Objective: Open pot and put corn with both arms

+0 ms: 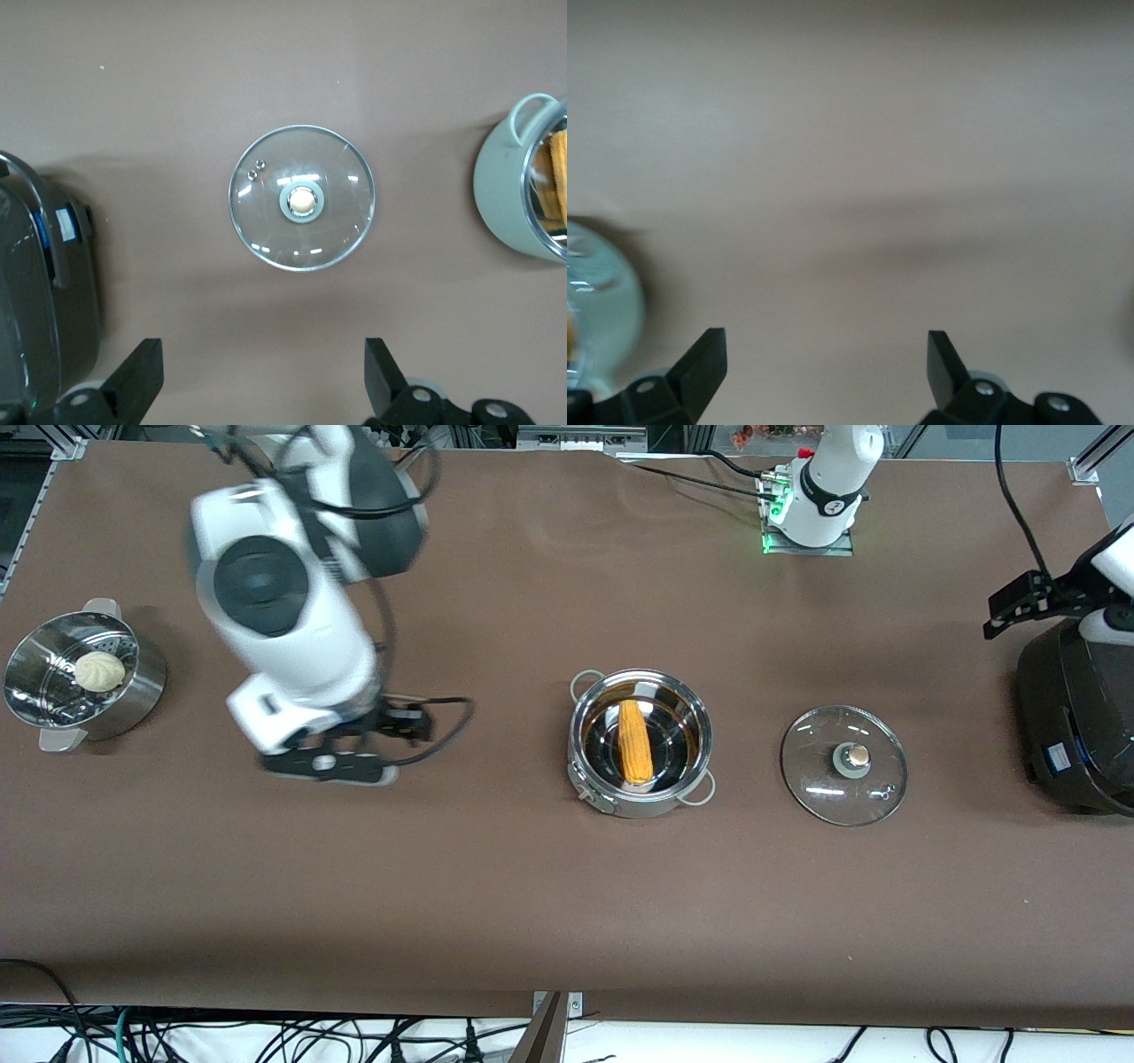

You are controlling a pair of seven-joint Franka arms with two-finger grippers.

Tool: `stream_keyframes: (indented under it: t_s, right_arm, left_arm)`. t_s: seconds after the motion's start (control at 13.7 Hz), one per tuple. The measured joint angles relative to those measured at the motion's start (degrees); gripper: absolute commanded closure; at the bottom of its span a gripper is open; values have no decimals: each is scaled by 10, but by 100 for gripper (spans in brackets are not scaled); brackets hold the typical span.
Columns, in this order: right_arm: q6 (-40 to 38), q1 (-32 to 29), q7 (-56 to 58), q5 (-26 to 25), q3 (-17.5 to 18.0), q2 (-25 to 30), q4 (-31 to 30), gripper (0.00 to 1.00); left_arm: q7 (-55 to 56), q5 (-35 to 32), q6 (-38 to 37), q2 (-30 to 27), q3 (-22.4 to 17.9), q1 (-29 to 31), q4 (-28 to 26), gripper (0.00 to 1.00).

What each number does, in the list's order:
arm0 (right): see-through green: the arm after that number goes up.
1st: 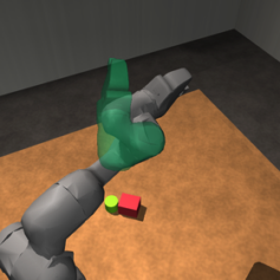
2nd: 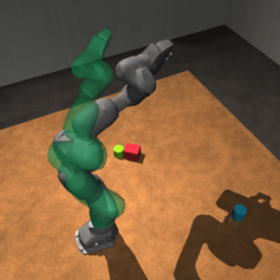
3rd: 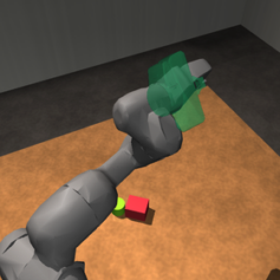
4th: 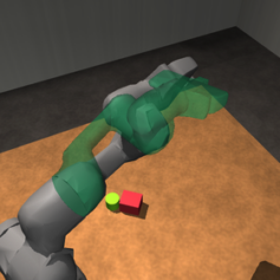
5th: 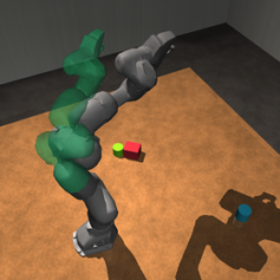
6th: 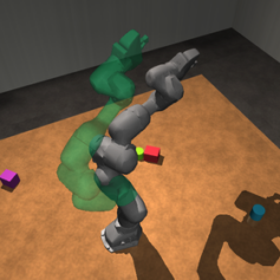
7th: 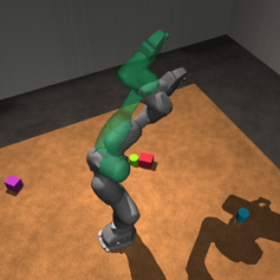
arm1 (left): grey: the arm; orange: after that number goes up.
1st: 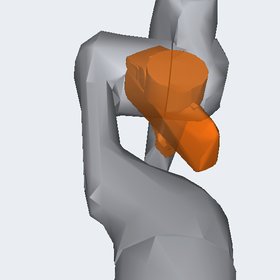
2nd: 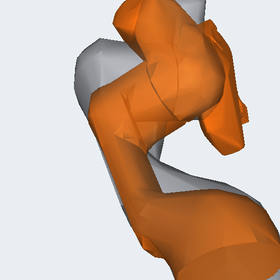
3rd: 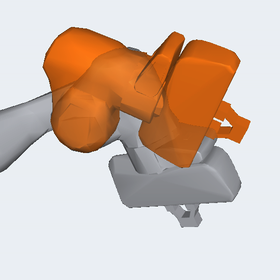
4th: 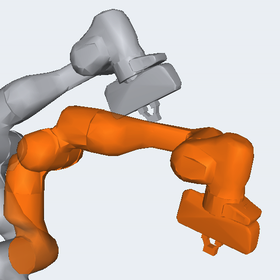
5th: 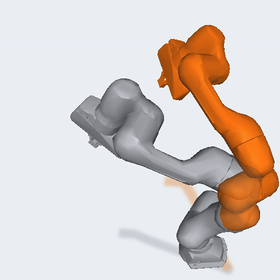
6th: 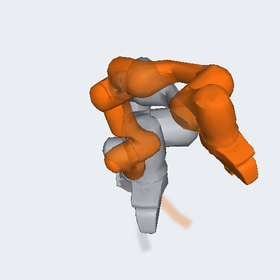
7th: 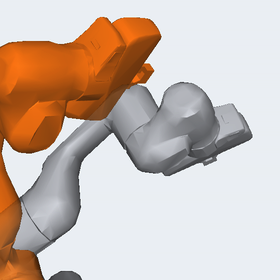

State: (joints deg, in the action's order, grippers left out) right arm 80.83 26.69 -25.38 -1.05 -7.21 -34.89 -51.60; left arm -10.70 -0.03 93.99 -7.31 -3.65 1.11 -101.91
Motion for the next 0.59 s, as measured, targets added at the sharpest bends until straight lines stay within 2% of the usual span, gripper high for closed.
stream_keyframes:
  t_s: [0.37, 0.59]
  right_arm:
    - [-60, -155, 183, 1, 0, 9, -3, 0]
    - [-82, -190, 203, 2, 2, 11, -3, 0]
  left_arm:
    - [36, 0, -63, 3, 12, 0, 50, 0]
    - [77, 0, -74, 12, 23, 0, 60, 0]
